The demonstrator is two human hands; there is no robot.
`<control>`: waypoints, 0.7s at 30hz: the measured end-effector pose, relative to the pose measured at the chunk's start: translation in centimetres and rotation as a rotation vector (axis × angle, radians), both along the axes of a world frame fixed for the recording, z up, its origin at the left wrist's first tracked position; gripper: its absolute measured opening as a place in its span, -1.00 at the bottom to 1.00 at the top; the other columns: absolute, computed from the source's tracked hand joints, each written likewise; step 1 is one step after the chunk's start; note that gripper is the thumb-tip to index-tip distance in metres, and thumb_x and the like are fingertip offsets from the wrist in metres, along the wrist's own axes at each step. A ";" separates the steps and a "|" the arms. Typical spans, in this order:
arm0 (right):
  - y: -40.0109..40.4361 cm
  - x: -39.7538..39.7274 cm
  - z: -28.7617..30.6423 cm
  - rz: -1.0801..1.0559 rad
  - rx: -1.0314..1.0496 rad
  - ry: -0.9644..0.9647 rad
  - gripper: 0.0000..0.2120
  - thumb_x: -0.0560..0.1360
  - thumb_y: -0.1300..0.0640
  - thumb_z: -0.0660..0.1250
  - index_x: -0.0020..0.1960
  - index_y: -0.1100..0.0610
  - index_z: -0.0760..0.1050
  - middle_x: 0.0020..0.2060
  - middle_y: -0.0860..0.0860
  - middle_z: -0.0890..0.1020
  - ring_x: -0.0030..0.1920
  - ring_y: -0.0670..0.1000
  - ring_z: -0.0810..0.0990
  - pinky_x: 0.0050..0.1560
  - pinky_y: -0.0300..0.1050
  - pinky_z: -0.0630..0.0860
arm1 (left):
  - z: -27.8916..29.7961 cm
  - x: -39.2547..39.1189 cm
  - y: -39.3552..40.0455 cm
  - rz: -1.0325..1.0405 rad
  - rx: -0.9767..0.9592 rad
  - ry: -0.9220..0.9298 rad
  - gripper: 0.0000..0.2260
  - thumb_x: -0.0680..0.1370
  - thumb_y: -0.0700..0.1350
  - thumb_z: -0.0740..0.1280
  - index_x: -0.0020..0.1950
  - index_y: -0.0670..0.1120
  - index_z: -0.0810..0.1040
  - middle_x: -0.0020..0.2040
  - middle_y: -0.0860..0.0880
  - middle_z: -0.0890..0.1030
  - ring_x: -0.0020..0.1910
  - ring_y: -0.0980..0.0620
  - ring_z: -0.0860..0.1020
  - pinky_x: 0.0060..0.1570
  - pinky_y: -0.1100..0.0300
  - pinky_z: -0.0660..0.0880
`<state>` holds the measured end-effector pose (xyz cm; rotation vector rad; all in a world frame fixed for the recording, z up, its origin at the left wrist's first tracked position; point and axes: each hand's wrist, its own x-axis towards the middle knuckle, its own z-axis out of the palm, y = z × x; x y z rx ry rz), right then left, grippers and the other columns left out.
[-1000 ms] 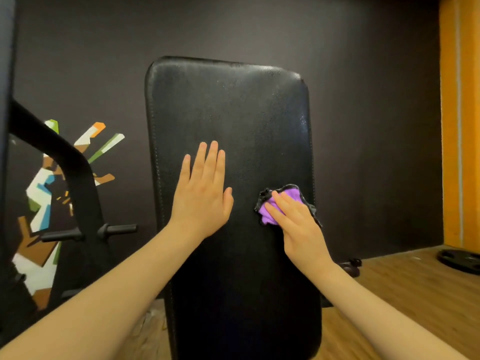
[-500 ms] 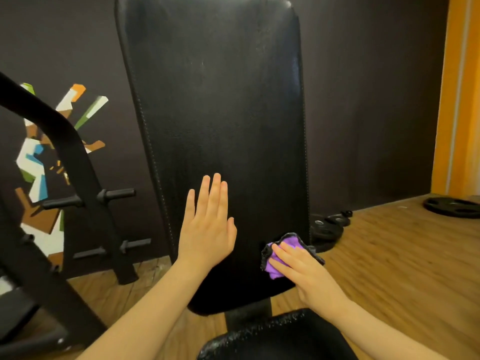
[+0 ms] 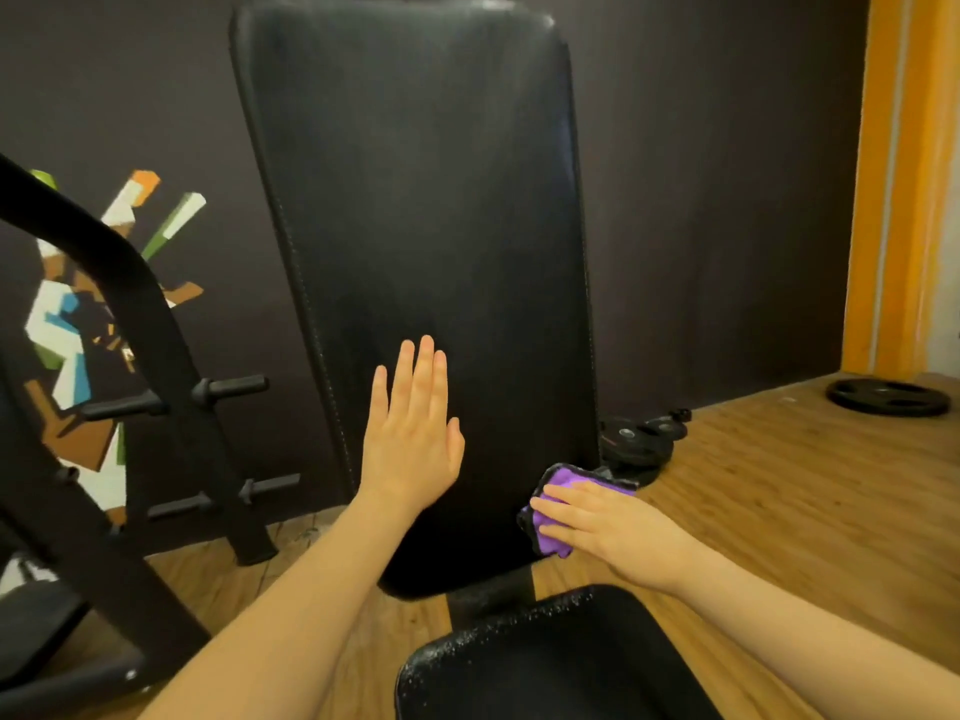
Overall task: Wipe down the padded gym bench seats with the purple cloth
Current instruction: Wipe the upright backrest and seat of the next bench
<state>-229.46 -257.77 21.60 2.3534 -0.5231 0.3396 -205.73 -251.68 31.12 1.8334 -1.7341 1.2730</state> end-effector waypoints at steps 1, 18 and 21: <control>0.1 0.0 1.3 0.019 -0.014 -0.031 -0.28 0.01 0.10 0.66 0.16 -0.02 0.59 0.20 -0.05 0.58 0.22 -0.04 0.54 0.26 -0.11 0.32 | 0.4 0.3 0.2 -0.032 0.011 -0.019 -0.28 0.40 0.01 0.42 0.46 -0.26 0.28 0.47 -0.24 0.30 0.46 -0.21 0.26 0.36 -0.12 0.12; -2.5 9.2 38.0 0.092 -0.231 -0.758 -0.40 0.41 0.51 0.15 0.43 0.20 0.30 0.45 0.13 0.26 0.46 0.19 0.19 0.46 0.06 0.14 | 15.4 4.7 -1.0 -0.086 -0.200 -0.086 -0.39 0.51 0.08 0.07 0.46 -0.26 0.30 0.48 -0.22 0.30 0.47 -0.17 0.25 0.43 -0.05 0.15; -3.1 11.1 40.4 0.088 -0.148 -0.765 -0.41 0.45 0.47 0.13 0.45 0.18 0.26 0.47 0.08 0.22 0.47 0.12 0.16 0.46 -0.01 0.14 | 15.3 4.9 -1.1 -0.108 -0.209 -0.110 -0.38 0.51 0.08 0.05 0.46 -0.26 0.29 0.48 -0.21 0.30 0.47 -0.16 0.25 0.44 -0.04 0.13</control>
